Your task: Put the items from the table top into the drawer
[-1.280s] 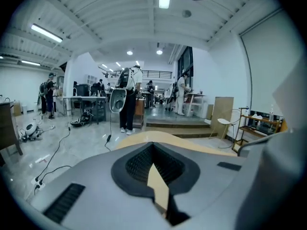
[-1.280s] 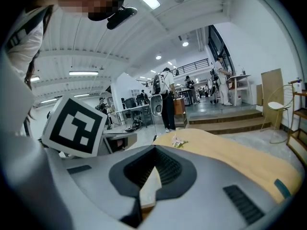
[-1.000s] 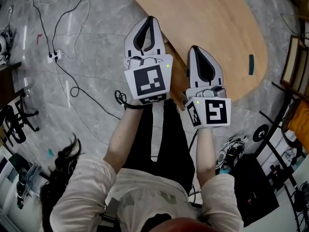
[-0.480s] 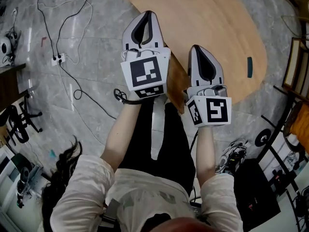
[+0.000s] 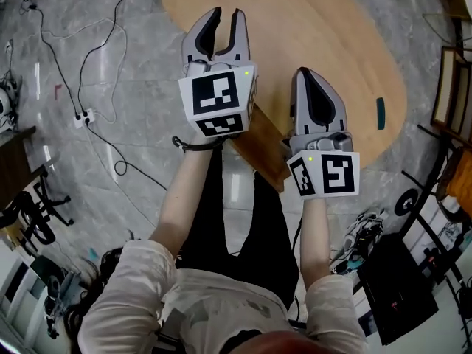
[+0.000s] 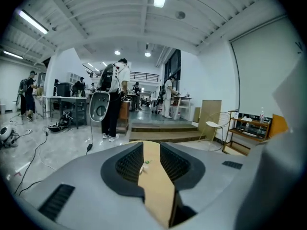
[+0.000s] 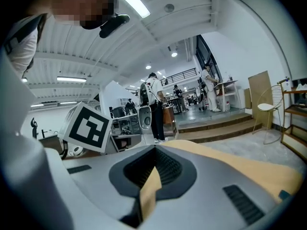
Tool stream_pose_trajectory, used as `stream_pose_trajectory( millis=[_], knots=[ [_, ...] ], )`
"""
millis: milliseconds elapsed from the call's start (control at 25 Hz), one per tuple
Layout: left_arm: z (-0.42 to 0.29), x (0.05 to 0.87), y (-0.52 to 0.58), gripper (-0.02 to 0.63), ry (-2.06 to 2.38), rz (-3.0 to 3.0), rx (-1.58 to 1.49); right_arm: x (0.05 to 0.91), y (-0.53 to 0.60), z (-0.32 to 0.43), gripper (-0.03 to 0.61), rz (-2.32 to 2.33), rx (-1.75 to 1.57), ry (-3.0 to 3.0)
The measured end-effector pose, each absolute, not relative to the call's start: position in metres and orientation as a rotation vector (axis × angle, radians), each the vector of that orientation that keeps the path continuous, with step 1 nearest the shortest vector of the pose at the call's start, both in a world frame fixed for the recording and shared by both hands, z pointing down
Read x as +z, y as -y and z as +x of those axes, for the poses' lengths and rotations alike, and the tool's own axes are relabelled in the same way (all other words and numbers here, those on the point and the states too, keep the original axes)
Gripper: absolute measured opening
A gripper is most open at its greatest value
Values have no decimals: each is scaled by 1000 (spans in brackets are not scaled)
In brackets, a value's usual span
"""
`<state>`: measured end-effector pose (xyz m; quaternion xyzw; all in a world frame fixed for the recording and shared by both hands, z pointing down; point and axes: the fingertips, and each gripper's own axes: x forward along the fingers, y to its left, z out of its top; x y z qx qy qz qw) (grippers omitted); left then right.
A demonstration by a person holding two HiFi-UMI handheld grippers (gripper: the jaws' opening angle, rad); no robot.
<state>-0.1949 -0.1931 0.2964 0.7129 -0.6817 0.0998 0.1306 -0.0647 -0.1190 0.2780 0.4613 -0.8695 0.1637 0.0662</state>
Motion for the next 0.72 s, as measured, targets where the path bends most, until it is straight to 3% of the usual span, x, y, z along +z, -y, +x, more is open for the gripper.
stream_pose_trajectory(
  millis=[120,240,280,720],
  knots=[
    [-206,319,231,128,1926,2121,354,291,145,-83,5,1403,515,2597],
    [-213,352,272,301,1799,2149,414,301,170,-102,5,1405,531,2577],
    [-217,365,285,319,1761,2152,442,304,179,-109,5,1410,535,2569],
    [-238,492,362,325,1530,2161,856,327,223,-147,5,1433,554,2489]
  ],
)
